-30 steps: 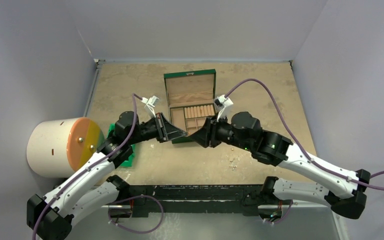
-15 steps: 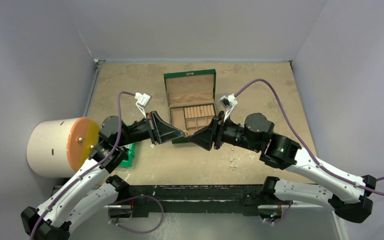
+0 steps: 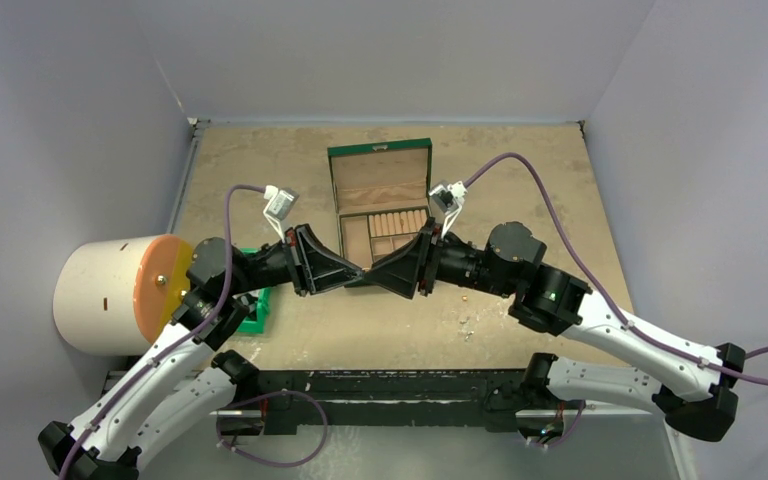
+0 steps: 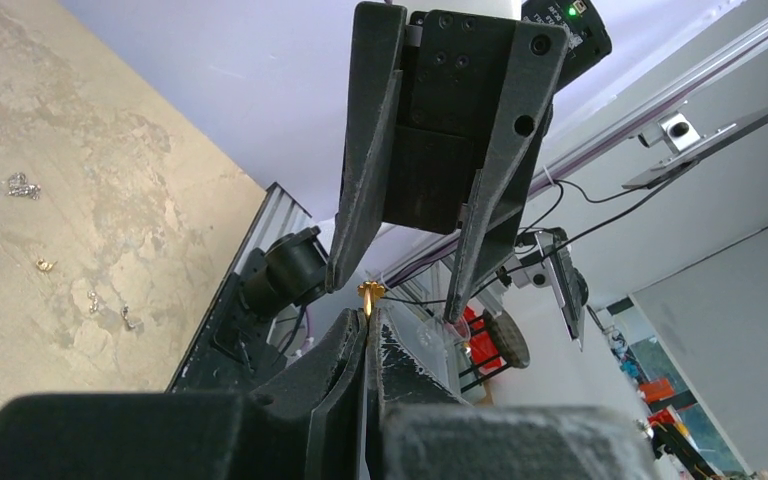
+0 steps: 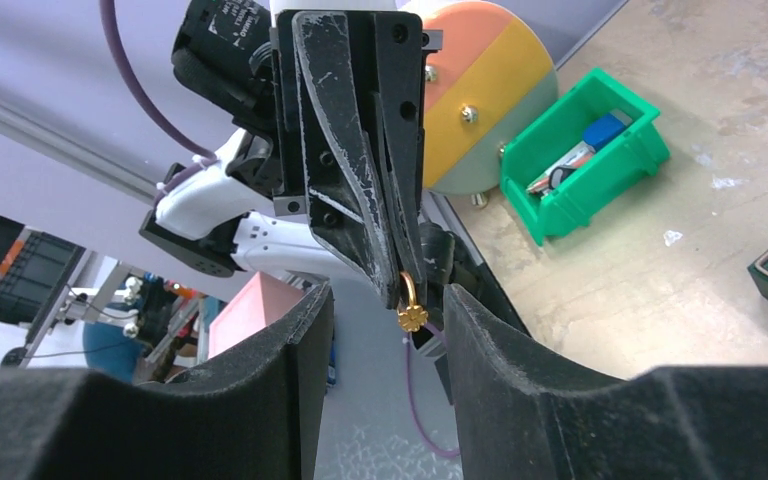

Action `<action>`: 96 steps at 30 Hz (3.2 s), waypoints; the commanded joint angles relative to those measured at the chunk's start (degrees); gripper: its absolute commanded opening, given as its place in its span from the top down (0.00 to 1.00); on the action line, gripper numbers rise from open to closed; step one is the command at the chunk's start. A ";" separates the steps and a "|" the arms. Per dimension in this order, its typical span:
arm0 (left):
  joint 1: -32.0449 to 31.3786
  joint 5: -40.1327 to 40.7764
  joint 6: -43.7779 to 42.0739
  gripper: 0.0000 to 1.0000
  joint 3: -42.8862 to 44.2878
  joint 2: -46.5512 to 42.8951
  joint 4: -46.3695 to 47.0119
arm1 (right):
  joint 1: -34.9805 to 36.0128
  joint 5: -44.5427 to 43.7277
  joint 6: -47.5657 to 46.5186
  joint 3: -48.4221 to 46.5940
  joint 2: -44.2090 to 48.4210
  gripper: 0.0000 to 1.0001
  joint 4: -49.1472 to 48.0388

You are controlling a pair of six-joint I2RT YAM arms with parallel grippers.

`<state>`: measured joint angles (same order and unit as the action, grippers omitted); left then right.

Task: Organize the mixed jewelry

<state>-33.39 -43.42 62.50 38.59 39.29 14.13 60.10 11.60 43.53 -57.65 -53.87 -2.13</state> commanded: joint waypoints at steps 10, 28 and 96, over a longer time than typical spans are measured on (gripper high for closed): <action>0.36 -1.20 -0.94 1.00 3.06 -0.72 2.08 | -0.37 1.33 1.70 -0.18 0.26 0.61 -3.44; 0.37 -0.89 -1.33 1.00 3.57 -0.46 2.26 | -1.19 2.27 3.27 1.34 1.39 0.72 -3.38; 0.35 43.83 -33.77 0.32 21.36 -4.92 -52.22 | -6.32 -33.67 -14.02 -21.84 -21.36 1.00 40.28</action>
<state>-33.39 -11.14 34.26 56.90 36.23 -32.53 56.36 -13.34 34.61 -76.44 -69.93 29.30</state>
